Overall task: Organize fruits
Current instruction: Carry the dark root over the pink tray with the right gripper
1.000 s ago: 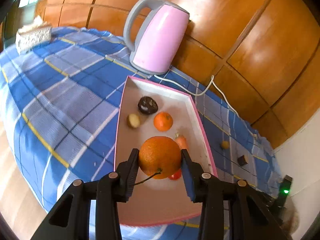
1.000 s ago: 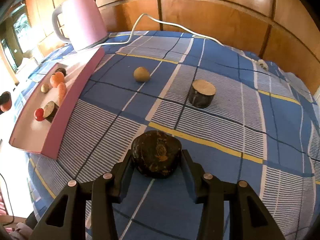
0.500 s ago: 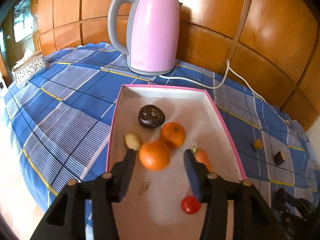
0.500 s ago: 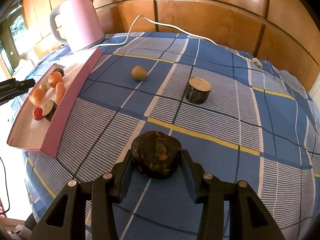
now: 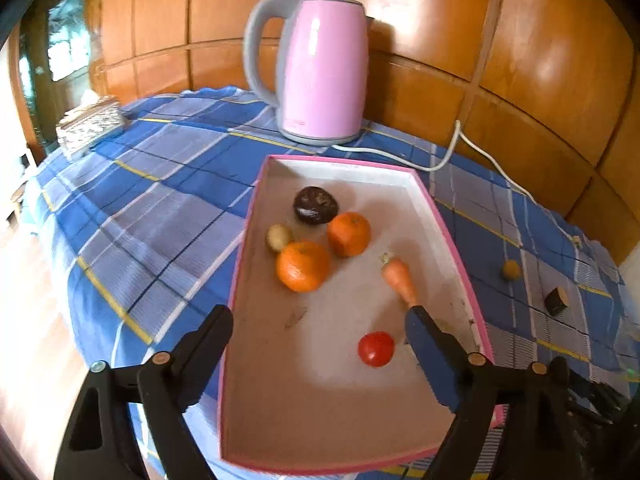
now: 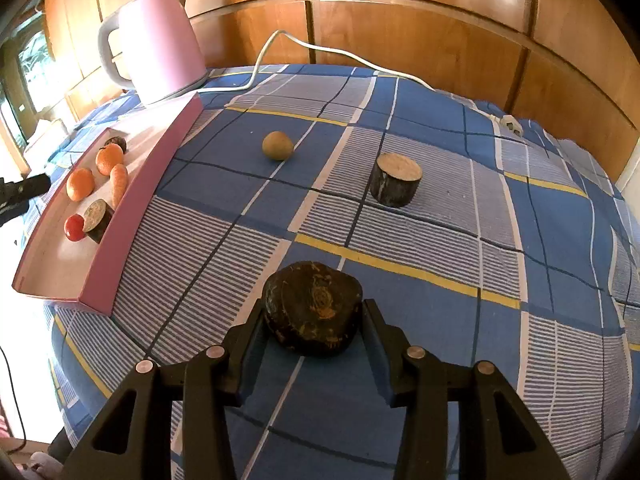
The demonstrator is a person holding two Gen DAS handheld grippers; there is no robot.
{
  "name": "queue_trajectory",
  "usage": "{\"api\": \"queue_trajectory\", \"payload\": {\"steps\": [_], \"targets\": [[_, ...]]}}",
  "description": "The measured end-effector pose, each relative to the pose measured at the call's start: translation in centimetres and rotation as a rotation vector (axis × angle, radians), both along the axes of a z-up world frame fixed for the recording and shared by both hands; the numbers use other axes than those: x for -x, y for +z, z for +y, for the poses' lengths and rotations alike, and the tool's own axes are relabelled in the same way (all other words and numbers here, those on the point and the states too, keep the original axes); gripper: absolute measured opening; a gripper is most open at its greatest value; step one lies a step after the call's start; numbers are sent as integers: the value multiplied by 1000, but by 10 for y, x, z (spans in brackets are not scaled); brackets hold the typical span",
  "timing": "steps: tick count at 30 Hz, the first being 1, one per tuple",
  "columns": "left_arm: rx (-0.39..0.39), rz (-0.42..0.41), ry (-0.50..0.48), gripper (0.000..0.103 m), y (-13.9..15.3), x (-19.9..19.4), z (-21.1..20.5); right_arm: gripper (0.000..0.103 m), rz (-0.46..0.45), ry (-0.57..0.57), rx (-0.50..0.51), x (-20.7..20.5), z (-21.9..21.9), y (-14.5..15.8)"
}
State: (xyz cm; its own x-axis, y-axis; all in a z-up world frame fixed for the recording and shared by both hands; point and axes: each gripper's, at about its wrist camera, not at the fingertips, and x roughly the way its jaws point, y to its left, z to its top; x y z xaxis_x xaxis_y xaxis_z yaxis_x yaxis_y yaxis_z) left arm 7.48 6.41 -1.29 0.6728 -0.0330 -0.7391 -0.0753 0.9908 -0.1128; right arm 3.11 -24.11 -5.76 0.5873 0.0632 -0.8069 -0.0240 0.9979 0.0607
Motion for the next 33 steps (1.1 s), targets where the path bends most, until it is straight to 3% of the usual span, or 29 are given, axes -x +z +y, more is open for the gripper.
{"api": "queue_trajectory", "payload": {"steps": [11, 16, 26, 33], "targets": [[16, -38, 207, 96, 6, 21, 33, 45, -3, -29, -6, 3, -3, 0], [25, -33, 216, 97, 4, 22, 37, 45, -7, -46, -4, 5, -5, 1], [35, -32, 207, 97, 4, 25, 34, 45, -1, -207, -2, 16, -34, 2], [42, -46, 217, 98, 6, 28, 36, 44, -7, -162, -16, 19, -23, 6]]}}
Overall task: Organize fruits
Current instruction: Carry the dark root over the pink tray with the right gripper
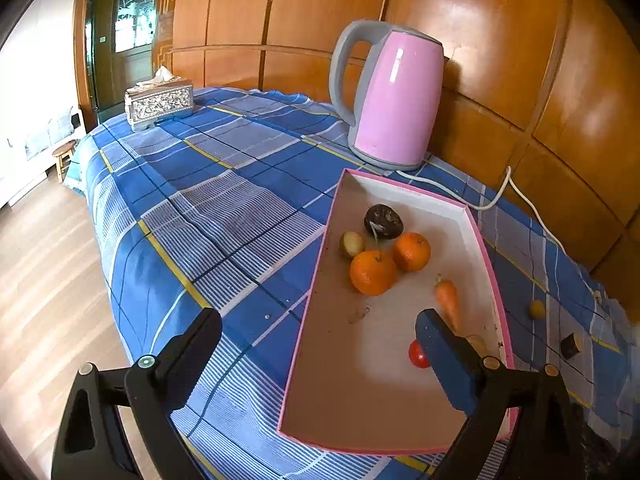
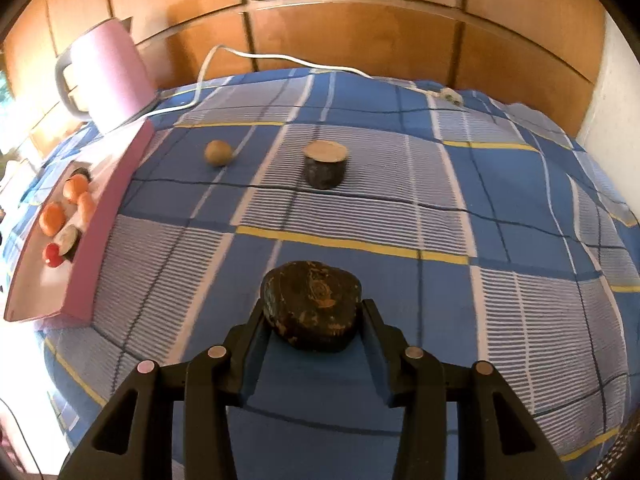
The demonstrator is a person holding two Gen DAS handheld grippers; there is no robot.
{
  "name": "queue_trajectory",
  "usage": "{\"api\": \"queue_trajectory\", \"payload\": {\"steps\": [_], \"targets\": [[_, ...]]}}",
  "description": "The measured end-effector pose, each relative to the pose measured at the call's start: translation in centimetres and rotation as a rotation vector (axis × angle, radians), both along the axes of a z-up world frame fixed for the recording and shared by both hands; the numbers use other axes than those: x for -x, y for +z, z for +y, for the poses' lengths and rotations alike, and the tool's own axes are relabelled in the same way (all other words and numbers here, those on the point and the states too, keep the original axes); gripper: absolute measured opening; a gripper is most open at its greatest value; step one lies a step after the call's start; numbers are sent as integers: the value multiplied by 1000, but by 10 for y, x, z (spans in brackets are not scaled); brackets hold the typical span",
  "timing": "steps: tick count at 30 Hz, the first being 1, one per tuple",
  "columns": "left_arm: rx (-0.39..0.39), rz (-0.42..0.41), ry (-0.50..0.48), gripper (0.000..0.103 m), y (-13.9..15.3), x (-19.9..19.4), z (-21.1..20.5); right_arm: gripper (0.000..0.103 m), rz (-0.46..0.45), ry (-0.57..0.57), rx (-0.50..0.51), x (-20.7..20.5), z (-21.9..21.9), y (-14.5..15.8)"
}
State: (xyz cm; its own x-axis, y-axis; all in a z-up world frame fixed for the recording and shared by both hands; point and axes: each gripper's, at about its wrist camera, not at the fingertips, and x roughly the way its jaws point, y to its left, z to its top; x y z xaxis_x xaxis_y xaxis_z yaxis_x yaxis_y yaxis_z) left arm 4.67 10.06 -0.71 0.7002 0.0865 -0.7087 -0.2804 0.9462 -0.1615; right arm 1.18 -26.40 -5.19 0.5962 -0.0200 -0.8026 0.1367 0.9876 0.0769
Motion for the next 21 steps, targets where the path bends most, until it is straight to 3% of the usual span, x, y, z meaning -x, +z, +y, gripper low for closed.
{"api": "queue_trajectory", "payload": {"steps": [8, 14, 21], "targets": [[15, 11, 50, 99, -4, 1, 13, 44, -40, 168, -50, 0, 39, 19], [14, 12, 71, 101, -5, 2, 23, 44, -64, 380, -103, -13, 86, 40], [23, 15, 120, 101, -7, 1, 41, 44, -41, 559, -134, -32, 142, 47]]}}
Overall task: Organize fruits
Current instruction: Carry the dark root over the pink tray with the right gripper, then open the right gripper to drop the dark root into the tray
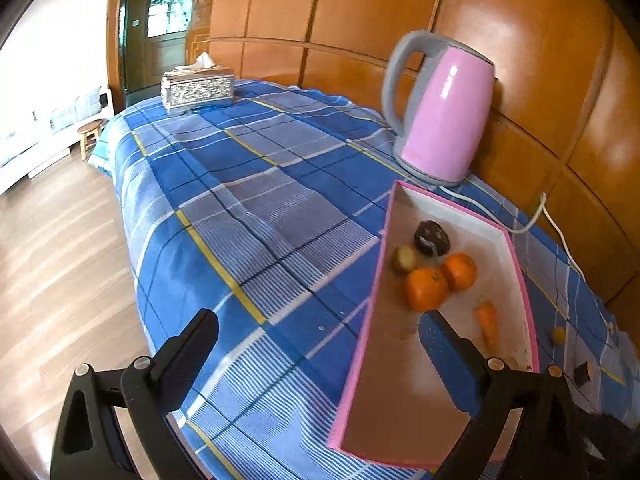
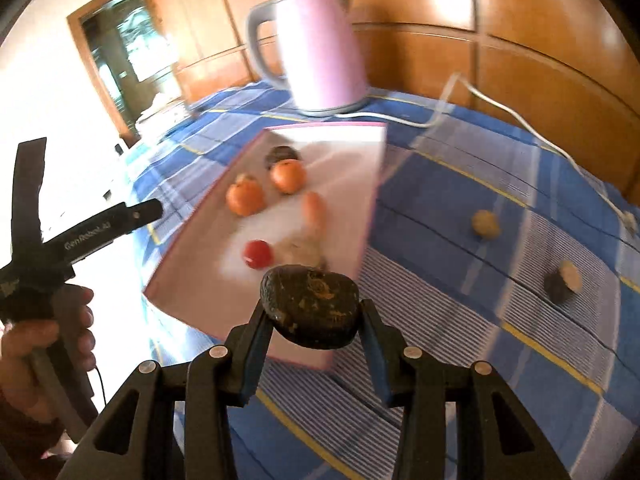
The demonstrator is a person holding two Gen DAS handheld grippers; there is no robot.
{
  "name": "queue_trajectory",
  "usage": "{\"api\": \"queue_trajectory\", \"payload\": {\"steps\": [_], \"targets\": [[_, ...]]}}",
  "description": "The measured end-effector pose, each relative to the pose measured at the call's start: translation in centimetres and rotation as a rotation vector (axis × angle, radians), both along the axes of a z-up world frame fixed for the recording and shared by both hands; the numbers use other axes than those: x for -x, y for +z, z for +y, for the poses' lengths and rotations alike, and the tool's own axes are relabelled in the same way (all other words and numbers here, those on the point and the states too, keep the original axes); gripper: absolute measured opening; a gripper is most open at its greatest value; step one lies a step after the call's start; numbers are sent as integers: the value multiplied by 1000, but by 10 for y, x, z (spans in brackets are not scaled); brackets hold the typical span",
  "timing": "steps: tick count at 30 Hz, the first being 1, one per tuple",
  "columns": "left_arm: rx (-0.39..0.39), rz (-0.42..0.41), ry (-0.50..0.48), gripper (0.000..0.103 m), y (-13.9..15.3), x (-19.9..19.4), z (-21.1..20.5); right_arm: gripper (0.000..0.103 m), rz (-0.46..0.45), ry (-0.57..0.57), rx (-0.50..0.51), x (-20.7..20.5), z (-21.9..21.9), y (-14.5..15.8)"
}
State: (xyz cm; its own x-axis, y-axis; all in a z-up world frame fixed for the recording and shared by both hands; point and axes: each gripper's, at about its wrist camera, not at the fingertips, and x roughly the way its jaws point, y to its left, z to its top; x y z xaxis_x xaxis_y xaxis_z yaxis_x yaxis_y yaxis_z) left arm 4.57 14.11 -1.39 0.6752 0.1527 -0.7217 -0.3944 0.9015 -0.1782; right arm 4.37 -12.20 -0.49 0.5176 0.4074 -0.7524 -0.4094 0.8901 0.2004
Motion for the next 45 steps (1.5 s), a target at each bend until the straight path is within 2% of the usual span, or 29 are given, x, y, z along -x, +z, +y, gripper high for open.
{"api": "queue_trajectory", "payload": {"steps": [8, 12, 16, 22, 32, 35, 45], "targets": [[4, 2, 10, 101, -3, 0, 6, 45, 30, 86, 29, -21, 47, -12], [4, 3, -12, 101, -3, 0, 2, 52, 29, 83, 31, -18, 50, -14], [8, -3, -44, 101, -2, 0, -4, 53, 12, 62, 38, -12, 42, -11], [-3, -21, -112, 101, 3, 2, -20, 53, -28, -12, 35, -1, 23, -5], [-37, -33, -208, 101, 8, 7, -45, 55, -108, -178, 94, 9, -7, 0], [-43, -35, -235, 101, 8, 10, -53, 60, -120, -227, 94, 10, -17, 0], [-79, -31, -327, 101, 10, 10, -79, 60, -111, -353, 103, 12, -50, -6]]}}
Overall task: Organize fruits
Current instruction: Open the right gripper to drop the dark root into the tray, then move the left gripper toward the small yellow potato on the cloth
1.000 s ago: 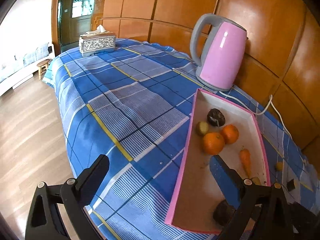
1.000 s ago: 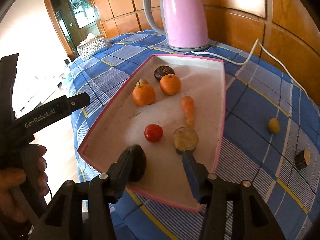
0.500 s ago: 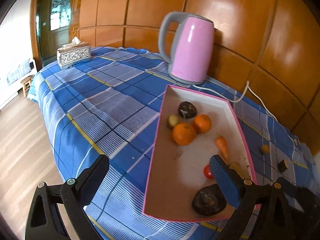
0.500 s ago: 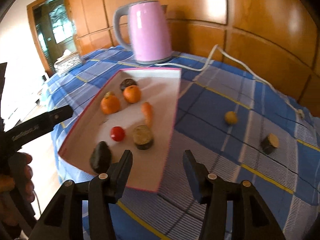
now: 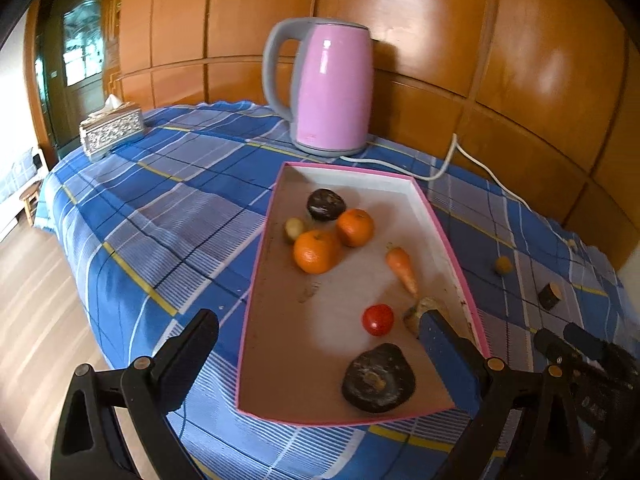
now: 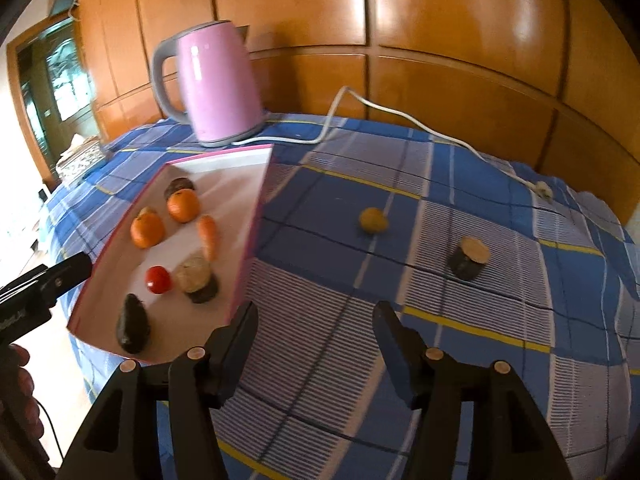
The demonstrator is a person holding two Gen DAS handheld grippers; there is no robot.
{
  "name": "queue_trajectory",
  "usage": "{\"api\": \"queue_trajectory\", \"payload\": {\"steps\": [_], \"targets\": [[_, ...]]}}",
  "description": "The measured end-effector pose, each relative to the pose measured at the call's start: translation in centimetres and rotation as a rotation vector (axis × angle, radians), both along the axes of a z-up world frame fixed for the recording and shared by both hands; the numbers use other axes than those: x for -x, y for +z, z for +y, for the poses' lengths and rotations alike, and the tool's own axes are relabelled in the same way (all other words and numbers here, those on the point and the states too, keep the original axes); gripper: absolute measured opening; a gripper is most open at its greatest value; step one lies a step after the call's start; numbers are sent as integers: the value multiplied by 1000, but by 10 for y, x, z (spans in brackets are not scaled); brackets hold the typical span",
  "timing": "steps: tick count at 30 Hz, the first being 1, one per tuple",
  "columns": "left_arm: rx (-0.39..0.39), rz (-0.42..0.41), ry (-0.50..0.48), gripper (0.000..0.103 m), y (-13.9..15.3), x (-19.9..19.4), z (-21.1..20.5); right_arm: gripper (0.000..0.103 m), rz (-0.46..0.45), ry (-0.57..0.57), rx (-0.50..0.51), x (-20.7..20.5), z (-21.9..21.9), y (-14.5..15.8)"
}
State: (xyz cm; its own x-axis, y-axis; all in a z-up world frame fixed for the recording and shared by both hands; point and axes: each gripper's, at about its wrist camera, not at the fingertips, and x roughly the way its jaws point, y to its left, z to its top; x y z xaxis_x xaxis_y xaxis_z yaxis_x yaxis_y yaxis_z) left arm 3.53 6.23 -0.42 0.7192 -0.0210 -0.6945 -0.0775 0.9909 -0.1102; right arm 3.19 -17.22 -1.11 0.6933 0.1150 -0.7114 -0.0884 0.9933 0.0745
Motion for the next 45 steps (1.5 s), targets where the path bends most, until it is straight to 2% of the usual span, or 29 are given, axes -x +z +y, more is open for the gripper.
{"api": "queue_trajectory", "payload": {"steps": [17, 33, 45], "targets": [[-46, -8, -146, 101, 10, -6, -49, 60, 19, -222, 5, 8, -75, -12], [-92, 1, -273, 101, 11, -21, -107, 61, 65, -536, 13, 34, -170, -37], [-115, 14, -347, 101, 7, -39, -146, 61, 71, -646, 15, 40, -204, -48]]}}
